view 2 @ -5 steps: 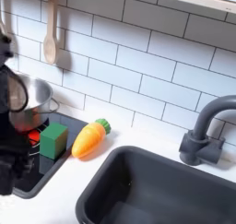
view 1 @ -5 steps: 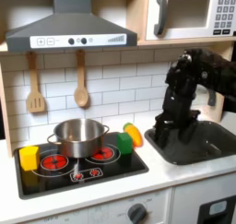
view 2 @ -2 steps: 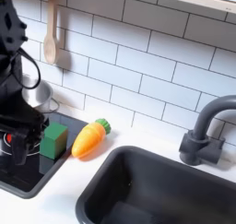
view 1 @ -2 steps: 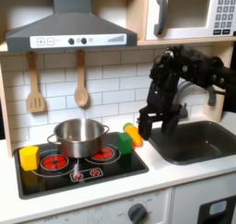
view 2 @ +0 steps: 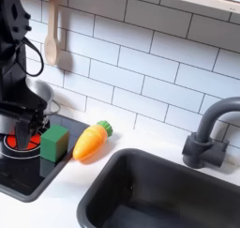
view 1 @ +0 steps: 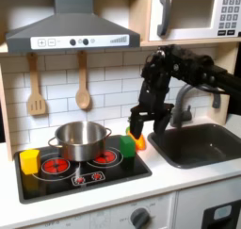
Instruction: Reach green block
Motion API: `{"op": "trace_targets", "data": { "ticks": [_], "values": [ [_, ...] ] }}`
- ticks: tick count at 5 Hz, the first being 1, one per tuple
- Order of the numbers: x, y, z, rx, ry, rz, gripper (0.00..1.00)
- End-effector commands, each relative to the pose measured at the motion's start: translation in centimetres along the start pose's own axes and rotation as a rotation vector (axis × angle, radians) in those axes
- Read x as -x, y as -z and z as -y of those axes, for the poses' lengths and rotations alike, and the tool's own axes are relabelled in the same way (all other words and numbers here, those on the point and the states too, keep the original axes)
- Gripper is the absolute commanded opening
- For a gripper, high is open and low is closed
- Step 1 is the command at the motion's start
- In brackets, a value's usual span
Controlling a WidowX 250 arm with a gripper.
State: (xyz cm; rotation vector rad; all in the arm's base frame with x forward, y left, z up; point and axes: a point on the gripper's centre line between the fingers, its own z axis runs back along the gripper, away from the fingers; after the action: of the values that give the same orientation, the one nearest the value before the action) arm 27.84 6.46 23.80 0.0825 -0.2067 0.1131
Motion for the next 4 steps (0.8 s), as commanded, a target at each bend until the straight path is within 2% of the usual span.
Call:
{"op": "trace_targets", "data": {
  "ticks": [1,4],
  "values": [
    [-1.1,0.8,-0.5,-0.001,0.027,0.001,1.00],
    [-3.2,2.4,-0.7,-0.007,0.033,0.006,1.00]
  ]
}}
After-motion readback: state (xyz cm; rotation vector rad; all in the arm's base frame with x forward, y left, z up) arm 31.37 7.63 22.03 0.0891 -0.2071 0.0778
